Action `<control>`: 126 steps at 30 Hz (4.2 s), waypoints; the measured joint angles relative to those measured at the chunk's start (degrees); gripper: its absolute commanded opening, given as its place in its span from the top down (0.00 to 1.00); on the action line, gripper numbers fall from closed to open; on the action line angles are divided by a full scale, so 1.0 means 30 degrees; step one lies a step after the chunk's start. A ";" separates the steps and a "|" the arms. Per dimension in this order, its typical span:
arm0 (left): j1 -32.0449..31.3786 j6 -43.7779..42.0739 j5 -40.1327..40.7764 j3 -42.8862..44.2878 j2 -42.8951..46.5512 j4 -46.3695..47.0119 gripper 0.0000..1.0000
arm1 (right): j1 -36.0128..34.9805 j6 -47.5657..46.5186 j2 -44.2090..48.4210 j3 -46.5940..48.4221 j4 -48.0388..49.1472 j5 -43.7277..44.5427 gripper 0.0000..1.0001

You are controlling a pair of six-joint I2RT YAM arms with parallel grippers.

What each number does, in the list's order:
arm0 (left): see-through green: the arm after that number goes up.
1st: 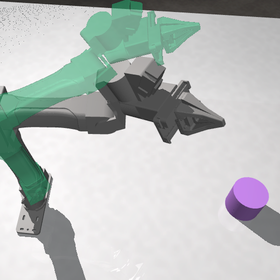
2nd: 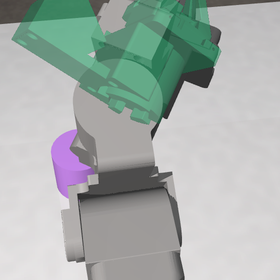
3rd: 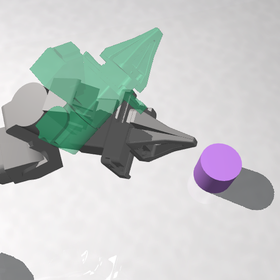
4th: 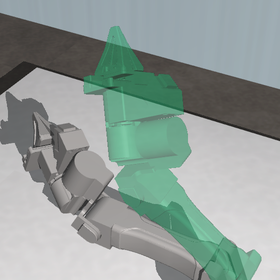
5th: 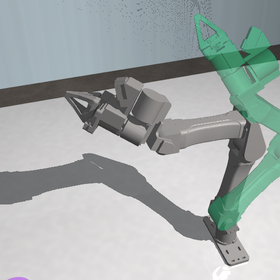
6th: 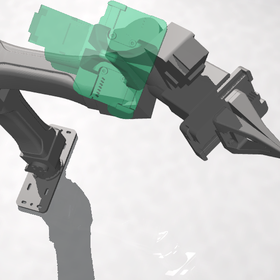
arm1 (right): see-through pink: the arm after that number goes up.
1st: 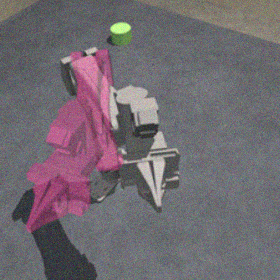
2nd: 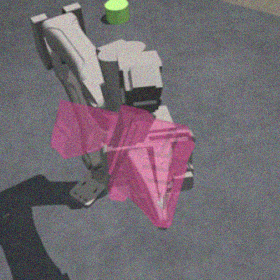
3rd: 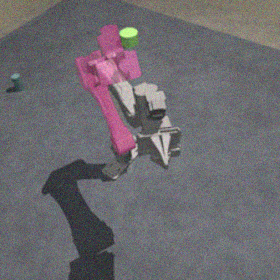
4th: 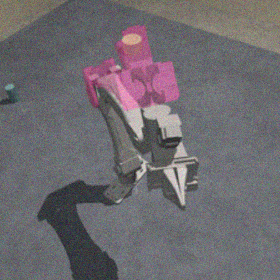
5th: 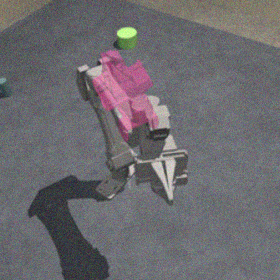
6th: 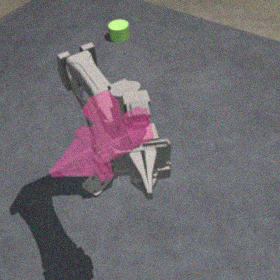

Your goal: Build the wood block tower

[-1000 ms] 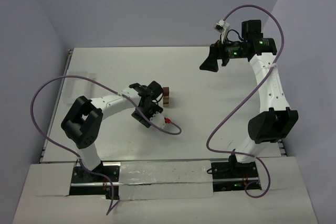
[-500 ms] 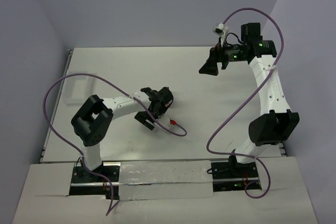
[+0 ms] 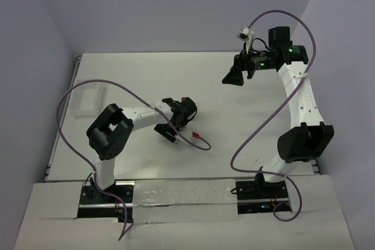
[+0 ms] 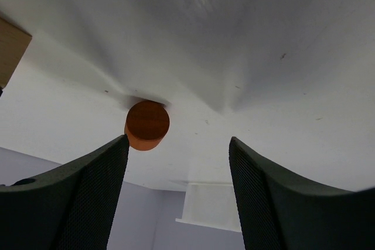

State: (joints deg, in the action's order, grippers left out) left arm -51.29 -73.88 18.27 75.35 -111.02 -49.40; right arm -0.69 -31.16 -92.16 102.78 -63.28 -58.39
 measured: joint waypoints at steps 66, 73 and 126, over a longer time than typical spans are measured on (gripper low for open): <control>1.0338 1.4438 -1.0164 0.2182 1.0091 0.0201 0.17 | 0.0000 -0.1431 0.0007 -0.0135 -0.2114 -0.0720 0.00; 1.1245 1.9680 -1.2108 0.4765 0.5848 -0.0586 0.01 | 0.0000 -0.1137 0.0000 -0.0219 -0.2102 -0.0767 0.00; 0.8320 2.1958 -1.0602 1.2947 -0.7858 -0.9075 0.47 | 0.0000 -0.1506 -0.0334 -0.0415 -0.2362 -0.0721 0.00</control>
State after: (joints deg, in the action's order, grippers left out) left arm -26.33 -8.01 -13.54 114.19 -134.59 -76.62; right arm -0.69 -35.68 -93.16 101.54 -70.37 -60.55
